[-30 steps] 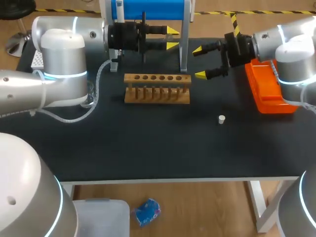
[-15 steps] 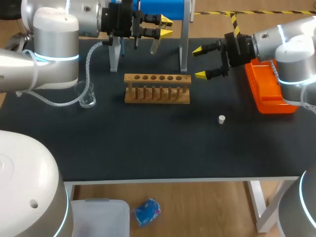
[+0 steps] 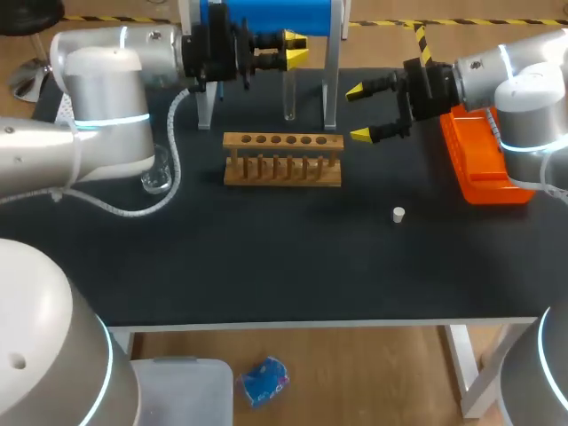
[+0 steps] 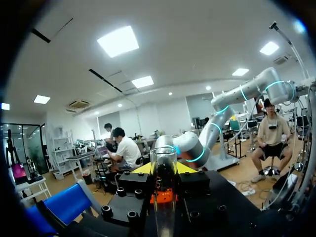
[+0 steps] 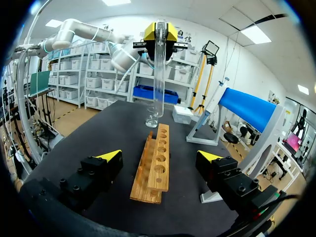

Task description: Invert the test tube, pick up the pipette, mount the tip to pipette, aspirate from beaker and dispense into the tube, eject the tip, return the pipette, and cap with the stopper.

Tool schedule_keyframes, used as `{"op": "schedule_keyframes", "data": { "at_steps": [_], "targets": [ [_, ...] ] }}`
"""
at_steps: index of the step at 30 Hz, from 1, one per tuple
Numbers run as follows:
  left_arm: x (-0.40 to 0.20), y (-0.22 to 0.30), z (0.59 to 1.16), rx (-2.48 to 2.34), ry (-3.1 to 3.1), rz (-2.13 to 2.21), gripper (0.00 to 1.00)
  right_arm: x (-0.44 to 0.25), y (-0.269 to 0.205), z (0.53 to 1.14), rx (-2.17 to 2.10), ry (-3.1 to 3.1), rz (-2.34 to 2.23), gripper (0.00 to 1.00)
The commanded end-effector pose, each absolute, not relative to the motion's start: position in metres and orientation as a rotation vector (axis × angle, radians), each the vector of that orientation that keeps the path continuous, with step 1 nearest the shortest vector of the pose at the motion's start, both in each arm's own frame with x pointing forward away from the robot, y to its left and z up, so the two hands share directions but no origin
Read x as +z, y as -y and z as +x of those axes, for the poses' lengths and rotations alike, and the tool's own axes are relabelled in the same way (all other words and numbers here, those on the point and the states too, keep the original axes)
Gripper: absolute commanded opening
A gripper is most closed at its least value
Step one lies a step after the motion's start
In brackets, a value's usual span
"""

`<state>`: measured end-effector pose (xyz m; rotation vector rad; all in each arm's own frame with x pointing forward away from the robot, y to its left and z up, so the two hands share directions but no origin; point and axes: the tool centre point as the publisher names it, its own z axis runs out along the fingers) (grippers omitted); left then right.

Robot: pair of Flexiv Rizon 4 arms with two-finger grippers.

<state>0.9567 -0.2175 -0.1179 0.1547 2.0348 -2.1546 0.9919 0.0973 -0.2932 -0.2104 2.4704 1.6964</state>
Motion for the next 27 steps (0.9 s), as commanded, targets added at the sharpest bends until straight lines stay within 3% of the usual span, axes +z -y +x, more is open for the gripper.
{"op": "schedule_keyframes", "data": {
  "at_steps": [1, 27],
  "targets": [
    [-0.118, 0.218, 0.956, -2.151, -2.034, 0.152, 0.00, -0.293, -0.097, 0.992, 1.694, -2.472, -0.211, 1.00],
    [-0.129, 0.207, 1.001, -2.035, -2.058, -0.403, 0.00, -0.293, -0.097, 0.992, 1.694, -2.472, -0.211, 1.00]
  ]
}}
